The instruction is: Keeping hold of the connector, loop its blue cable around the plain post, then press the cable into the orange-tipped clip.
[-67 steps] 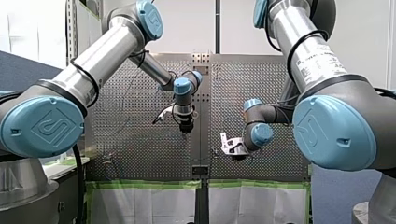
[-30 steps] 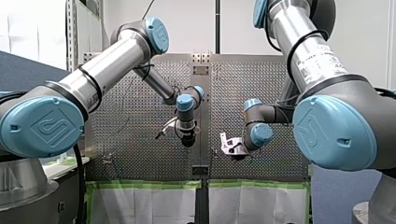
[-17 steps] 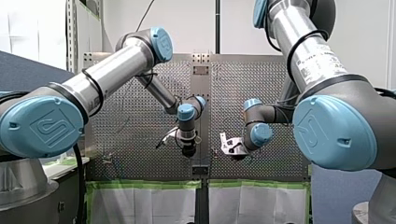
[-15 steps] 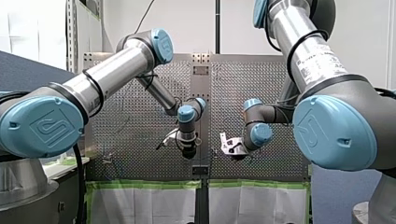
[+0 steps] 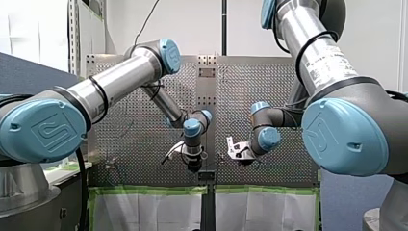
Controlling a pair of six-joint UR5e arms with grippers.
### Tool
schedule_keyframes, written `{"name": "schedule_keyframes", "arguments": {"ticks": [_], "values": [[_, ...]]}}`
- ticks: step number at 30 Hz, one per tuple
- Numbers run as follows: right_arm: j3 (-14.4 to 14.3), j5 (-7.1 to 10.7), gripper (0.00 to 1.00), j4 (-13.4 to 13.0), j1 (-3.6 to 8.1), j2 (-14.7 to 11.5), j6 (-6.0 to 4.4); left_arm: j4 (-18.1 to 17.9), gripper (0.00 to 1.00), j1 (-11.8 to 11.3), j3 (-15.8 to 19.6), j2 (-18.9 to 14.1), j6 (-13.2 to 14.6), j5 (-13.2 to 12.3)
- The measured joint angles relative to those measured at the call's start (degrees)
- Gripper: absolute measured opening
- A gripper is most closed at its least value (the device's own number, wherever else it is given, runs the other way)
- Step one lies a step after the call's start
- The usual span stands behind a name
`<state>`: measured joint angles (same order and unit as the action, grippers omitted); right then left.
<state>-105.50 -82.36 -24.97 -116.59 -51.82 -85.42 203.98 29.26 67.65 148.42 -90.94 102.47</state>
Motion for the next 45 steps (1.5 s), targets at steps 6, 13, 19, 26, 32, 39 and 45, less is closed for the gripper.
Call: {"name": "schedule_keyframes", "arguments": {"ticks": [6, 13, 19, 26, 32, 39, 45], "values": [[0.1, 0.05, 0.00, 0.1, 0.00, 0.0, 0.04, -3.2, 0.99, 0.2, 0.0, 2.0, -2.2, 0.5], [0.1, 0.05, 0.00, 0.1, 0.01, 0.0, 0.05, -5.3, 0.99, 0.1, 0.0, 2.7, -3.2, 0.8], [0.1, 0.02, 0.00, 0.2, 0.01, 0.0, 0.05, -5.5, 0.99, 0.1, -0.1, 5.3, -3.0, 0.7], [0.2, 0.04, 0.00, 0.1, -0.07, 0.0, 0.06, -6.3, 0.99, 0.2, -0.2, 6.5, -2.8, 0.8], [0.2, 0.07, 0.00, -0.1, -0.08, 0.0, 0.05, -6.5, 0.99, 0.1, -0.2, 6.5, -3.0, 0.8], [0.2, 0.09, 0.00, -0.1, -0.10, 0.0, 0.06, -6.8, 0.99, 0.0, -0.2, 6.6, -3.2, 0.8], [0.2, 0.09, 0.00, -0.1, -0.16, 0.0, 0.05, -7.4, 0.99, -0.2, -0.1, 6.6, -3.6, 1.1]]}}
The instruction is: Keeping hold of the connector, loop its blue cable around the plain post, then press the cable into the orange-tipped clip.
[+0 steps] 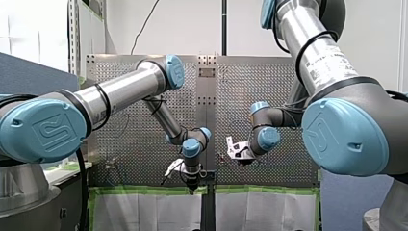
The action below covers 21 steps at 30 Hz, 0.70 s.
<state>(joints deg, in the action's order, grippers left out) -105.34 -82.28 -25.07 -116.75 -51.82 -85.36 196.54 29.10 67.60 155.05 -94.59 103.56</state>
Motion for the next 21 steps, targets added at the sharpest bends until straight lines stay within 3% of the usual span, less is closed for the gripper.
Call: {"name": "schedule_keyframes", "arguments": {"ticks": [10, 21], "values": [[0.0, 0.07, 0.00, 0.2, -0.01, 0.0, 0.00, 0.0, 0.99, -0.3, 0.1, 0.3, -0.3, 0.0], [0.1, 0.09, 0.00, 0.1, -0.01, 0.0, 0.00, -0.4, 0.99, -0.8, -0.6, 3.8, 0.0, -0.9]]}}
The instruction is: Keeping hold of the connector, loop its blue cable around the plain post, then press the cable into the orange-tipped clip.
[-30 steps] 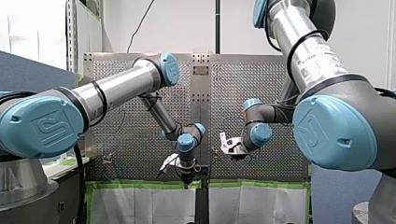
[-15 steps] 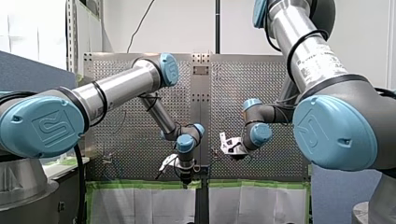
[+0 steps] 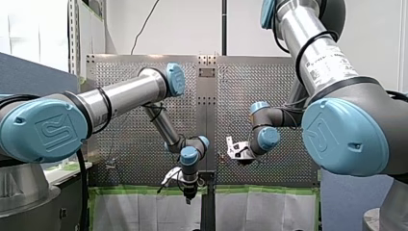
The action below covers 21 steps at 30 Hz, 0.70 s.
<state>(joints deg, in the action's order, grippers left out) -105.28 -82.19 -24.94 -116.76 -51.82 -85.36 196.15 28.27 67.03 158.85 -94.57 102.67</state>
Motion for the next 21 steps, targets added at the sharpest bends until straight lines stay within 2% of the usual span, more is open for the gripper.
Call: {"name": "schedule_keyframes", "arguments": {"ticks": [6, 8, 9, 10, 11, 12, 13, 14, 15, 16, 21], "values": [[0.0, 0.00, 0.00, -0.1, 0.00, 0.0, 0.00, -2.4, 0.99, -0.4, -0.1, 0.1, 0.0, 0.0], [0.0, 0.00, 0.00, 0.0, -0.01, 0.0, 0.00, -3.4, 0.82, -0.4, -0.2, 0.0, 0.0, 0.1], [0.0, 0.00, 0.00, 0.0, -0.01, 0.0, 0.00, -3.8, 0.82, -0.3, -0.2, 0.0, 0.0, 0.2], [0.1, 0.00, 0.00, 0.0, -0.02, 0.0, 0.00, -4.2, 0.65, -0.3, -0.2, 0.0, 0.1, 0.4], [0.1, 0.00, 0.00, 0.0, -0.03, 0.0, 0.00, -4.8, 0.53, -0.3, -0.2, 0.0, 0.1, 0.8], [0.1, 0.00, 0.00, 0.1, -0.03, 0.0, 0.00, -5.3, 0.53, -0.2, -0.2, 0.0, 0.1, 1.2], [0.1, 0.00, 0.00, 0.1, -0.03, 0.0, 0.00, -5.8, 0.33, -0.2, -0.2, 0.0, 0.0, 1.6], [0.1, 0.00, 0.00, 0.1, -0.02, 0.0, 0.00, -6.5, 0.18, -0.2, -0.1, -0.1, 0.0, 2.2], [0.1, 0.00, 0.00, 0.1, -0.02, 0.0, 0.00, -6.9, 0.18, -0.1, -0.1, -0.1, 0.0, 2.6], [0.1, 0.00, 0.00, 0.1, -0.03, 0.0, 0.00, -7.7, 0.00, -0.1, -0.1, -0.1, -0.1, 3.3], [0.1, 0.00, 0.00, 0.0, -0.03, 0.0, 0.00, -10.9, 0.00, -0.1, 0.7, -0.2, -0.5, 4.5]]}}
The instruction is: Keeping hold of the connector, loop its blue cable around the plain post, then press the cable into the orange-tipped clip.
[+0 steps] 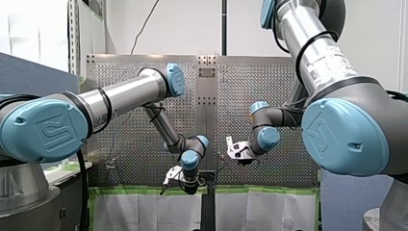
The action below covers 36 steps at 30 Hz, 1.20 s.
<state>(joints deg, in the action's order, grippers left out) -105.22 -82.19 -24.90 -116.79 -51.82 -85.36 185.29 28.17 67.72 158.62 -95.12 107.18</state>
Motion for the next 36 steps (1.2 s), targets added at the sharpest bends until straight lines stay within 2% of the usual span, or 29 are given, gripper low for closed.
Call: {"name": "schedule_keyframes", "arguments": {"ticks": [9, 14, 18, 23, 36], "values": [[0.0, -0.05, 0.00, -0.1, 0.00, 0.0, -0.02, -5.2, 0.00, -0.7, 4.7, -1.4, -0.4, -1.5], [0.0, -0.15, 0.00, 0.0, 0.15, 0.0, -0.22, -8.2, 0.00, -0.8, 7.7, -3.8, -2.1, -2.2], [0.0, -0.17, 0.00, 0.0, 0.22, 0.0, -0.30, -10.8, 0.00, -0.5, 10.2, -6.2, -3.9, -0.8], [0.0, -0.18, 0.00, 0.1, 0.34, 0.0, -0.35, -13.8, 0.00, 0.1, 12.5, -9.1, -4.6, 0.4], [0.1, -0.84, 0.00, 0.1, 1.30, 0.0, -0.86, -21.1, 0.00, 1.2, 15.8, -10.5, -5.0, 2.3]]}}
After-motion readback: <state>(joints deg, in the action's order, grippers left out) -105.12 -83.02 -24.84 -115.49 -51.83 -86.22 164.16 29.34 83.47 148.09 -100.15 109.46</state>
